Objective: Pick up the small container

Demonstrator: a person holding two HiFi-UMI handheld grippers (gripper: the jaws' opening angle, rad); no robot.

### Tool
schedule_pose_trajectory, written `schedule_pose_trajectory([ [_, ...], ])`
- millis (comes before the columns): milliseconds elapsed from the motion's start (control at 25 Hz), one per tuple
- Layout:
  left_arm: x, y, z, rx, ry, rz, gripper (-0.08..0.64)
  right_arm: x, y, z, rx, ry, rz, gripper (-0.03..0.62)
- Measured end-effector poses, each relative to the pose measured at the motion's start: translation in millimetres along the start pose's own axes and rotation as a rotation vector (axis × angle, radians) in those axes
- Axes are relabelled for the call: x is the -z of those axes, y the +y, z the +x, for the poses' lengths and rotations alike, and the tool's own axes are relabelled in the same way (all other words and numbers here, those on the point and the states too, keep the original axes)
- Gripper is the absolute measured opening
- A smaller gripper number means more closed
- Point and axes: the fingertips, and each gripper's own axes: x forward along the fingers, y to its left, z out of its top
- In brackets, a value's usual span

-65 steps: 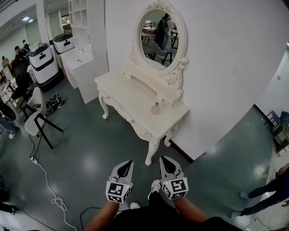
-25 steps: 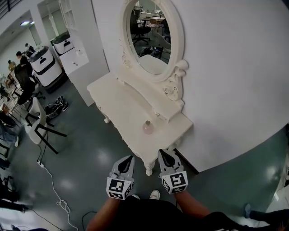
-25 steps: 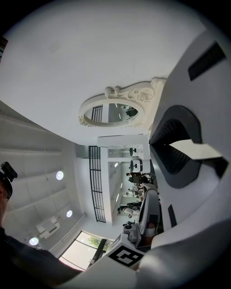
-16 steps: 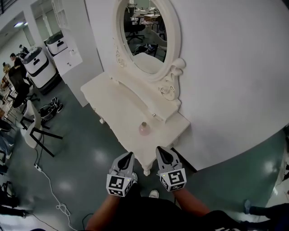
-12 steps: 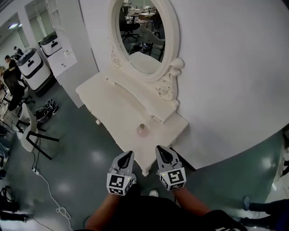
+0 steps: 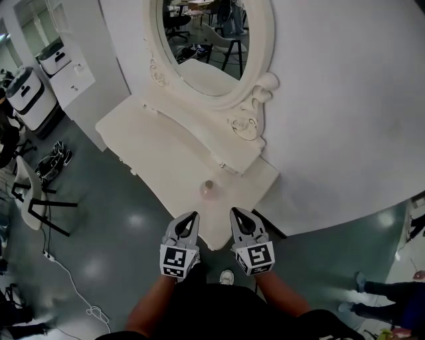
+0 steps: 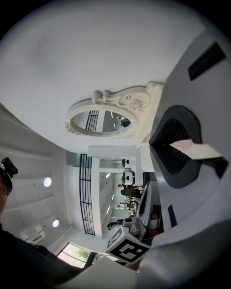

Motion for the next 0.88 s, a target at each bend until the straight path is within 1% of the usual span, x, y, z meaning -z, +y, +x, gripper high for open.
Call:
schedule_pose_trajectory([
  [200,14,5,22,0.042,0.028,0.006,0.010,17,-6,14,0.026,0.033,0.013,0.006],
  [240,18,5,27,0.054,0.036,0.006,0.041,20,-7,16,0.031,0.040,0.016,0.006],
  [280,22,5,32,0.063,0.047,0.007,0.100,24,-8,19,0.036,0.046,0.018,0.006],
  [360,31,5,42,0.073,0.067,0.013,0.194,30,-11,26,0.043,0.056,0.020,0.006],
  [480,43,8,59,0.075,0.095,0.026,0.245,38,-16,36,0.055,0.070,0.022,0.006],
  [600,59,13,80,0.078,0.137,0.038,0.318,46,-20,44,0.067,0.085,0.024,0.006],
  [640,65,14,86,0.084,0.154,0.040,0.333,49,-22,47,0.071,0.092,0.026,0.006],
  [880,90,20,121,0.106,0.222,0.045,0.373,71,-30,58,0.091,0.128,0.041,0.006],
])
